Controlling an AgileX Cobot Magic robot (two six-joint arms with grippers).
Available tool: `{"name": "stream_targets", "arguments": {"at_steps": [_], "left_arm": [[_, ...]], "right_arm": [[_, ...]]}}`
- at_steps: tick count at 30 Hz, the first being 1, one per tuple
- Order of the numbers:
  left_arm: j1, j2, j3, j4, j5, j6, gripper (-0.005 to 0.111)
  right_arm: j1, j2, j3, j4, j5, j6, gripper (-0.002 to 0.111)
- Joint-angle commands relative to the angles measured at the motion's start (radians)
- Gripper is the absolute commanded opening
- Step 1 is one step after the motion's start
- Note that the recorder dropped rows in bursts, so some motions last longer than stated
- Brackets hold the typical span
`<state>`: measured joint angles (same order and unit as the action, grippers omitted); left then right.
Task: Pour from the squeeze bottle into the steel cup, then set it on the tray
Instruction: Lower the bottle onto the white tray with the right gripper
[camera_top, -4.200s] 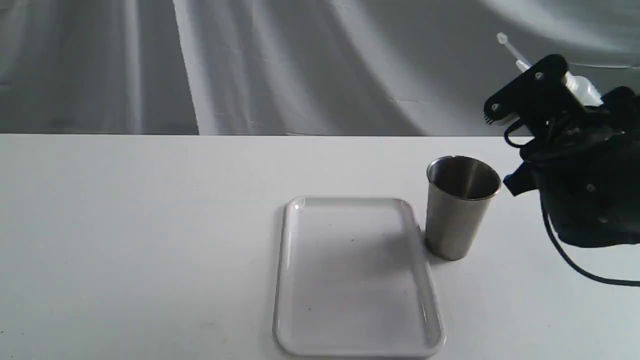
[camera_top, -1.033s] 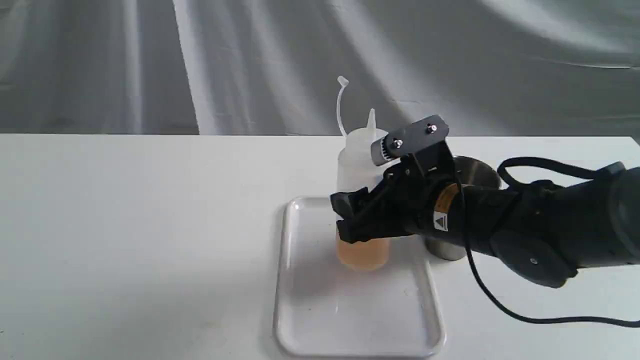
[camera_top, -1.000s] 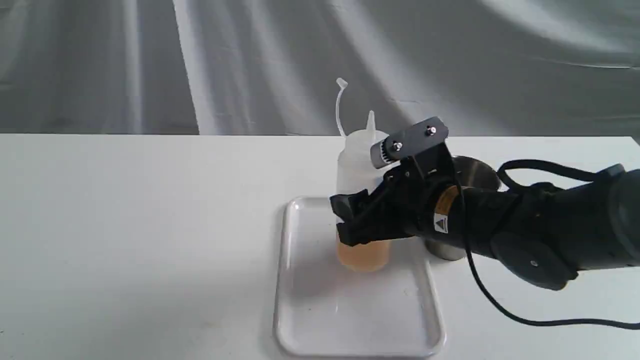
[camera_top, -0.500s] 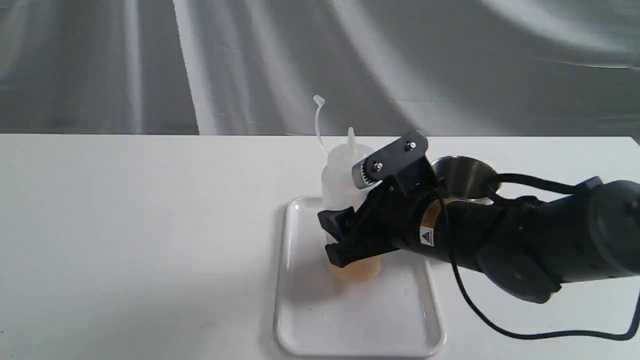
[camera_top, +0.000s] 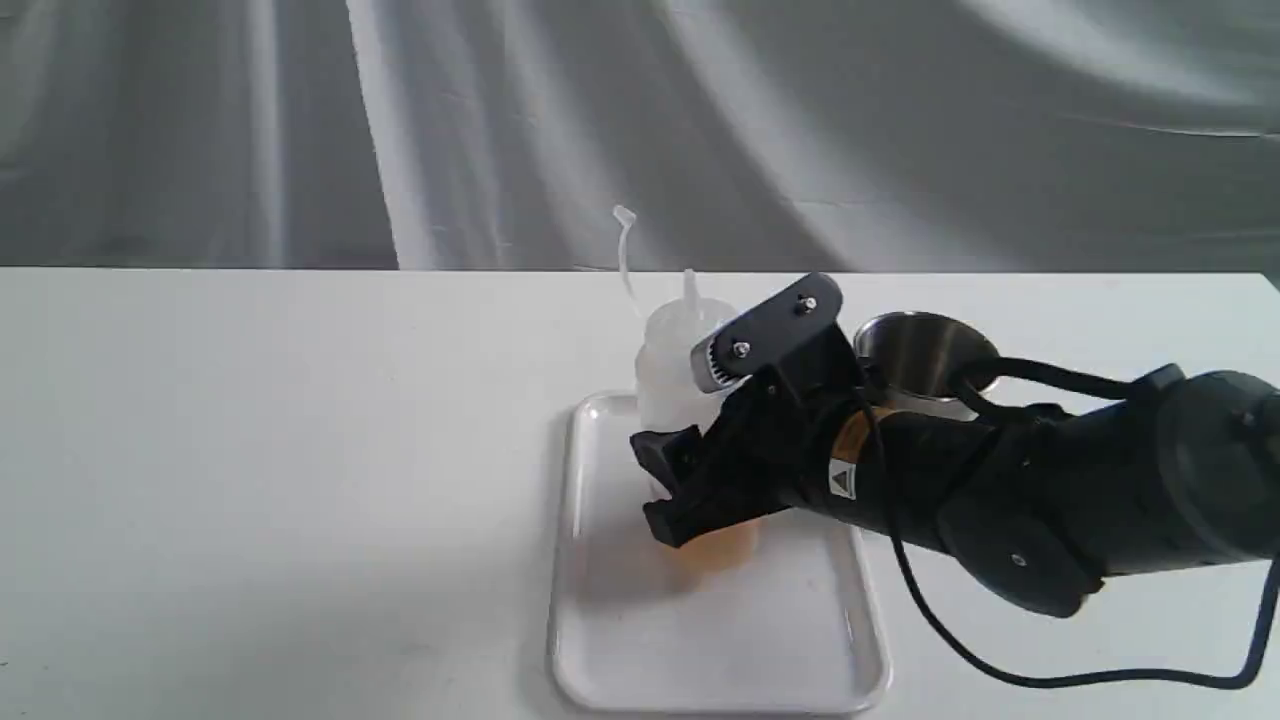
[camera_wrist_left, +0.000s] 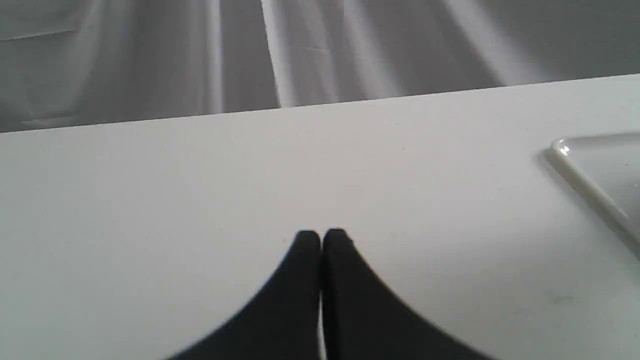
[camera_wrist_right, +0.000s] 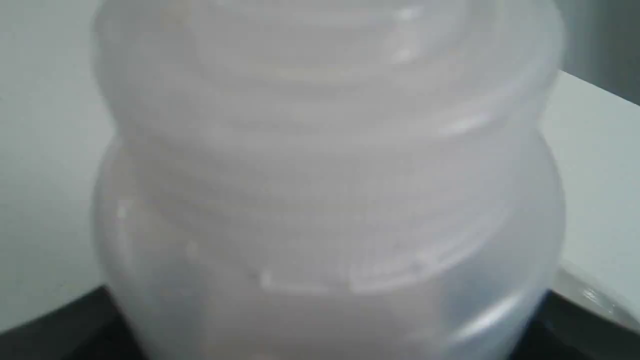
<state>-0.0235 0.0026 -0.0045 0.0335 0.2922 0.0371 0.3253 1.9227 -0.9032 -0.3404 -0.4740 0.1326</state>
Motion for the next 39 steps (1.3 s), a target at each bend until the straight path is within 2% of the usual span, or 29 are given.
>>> {"name": "stream_targets", "arguments": {"at_steps": [1,39], "left_arm": [[0.002,-0.003,0.004,-0.001,-0.008,-0.005,0.000],[0.002,-0.003,0.004,-0.001,-0.008,-0.003,0.000]], "right_arm": [[0.003,-0.008,-0.001,0.041,-0.026,-0.025,0.034],[0.025,-0.008,-0.001,0.123,0.050,-0.026,0.034]]}}
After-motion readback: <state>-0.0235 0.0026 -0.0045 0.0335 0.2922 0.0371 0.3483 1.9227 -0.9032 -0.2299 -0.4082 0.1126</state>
